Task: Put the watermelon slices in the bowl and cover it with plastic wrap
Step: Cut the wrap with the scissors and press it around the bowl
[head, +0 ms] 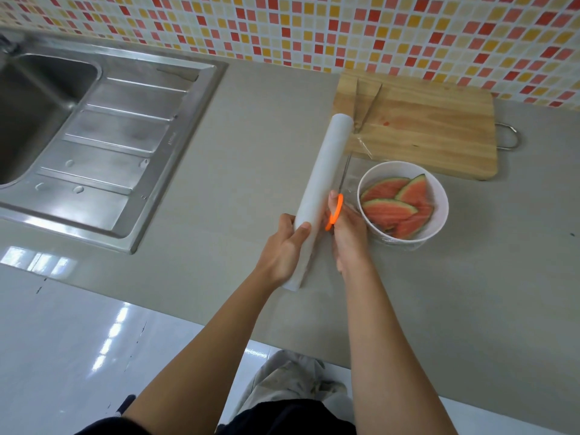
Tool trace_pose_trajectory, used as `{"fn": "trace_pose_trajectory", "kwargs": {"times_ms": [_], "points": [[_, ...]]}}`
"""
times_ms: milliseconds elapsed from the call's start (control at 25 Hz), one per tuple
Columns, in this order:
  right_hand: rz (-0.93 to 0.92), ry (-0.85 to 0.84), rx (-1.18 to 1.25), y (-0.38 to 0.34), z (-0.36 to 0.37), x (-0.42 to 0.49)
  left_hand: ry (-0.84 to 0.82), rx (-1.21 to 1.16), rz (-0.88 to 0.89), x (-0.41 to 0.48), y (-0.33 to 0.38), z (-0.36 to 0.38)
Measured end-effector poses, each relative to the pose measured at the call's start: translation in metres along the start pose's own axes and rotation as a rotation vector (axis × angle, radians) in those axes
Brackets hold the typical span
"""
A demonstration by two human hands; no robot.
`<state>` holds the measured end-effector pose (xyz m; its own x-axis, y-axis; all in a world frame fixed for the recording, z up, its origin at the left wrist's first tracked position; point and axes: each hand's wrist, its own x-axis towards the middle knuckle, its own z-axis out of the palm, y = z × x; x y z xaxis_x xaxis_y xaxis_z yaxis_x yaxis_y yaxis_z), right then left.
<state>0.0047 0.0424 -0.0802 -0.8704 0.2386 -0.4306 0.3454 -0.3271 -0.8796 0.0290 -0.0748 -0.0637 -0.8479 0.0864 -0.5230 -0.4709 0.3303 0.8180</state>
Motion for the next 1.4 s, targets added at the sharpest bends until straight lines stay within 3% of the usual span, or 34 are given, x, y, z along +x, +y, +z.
{"fn": "trace_pose_trajectory", "kwargs": {"times_ms": [400,600,1400], "points": [[-0.088,0.007,0.024,-0.006,0.009,0.006,-0.053,0.006,0.013,-0.002,-0.007,-0.018],[-0.015,0.135,-0.045,-0.016,0.017,0.008,-0.048,0.019,0.012,-0.001,-0.007,-0.028],[0.012,0.147,0.082,-0.021,0.032,0.027,-0.089,0.012,0.021,0.015,0.003,-0.043]]}}
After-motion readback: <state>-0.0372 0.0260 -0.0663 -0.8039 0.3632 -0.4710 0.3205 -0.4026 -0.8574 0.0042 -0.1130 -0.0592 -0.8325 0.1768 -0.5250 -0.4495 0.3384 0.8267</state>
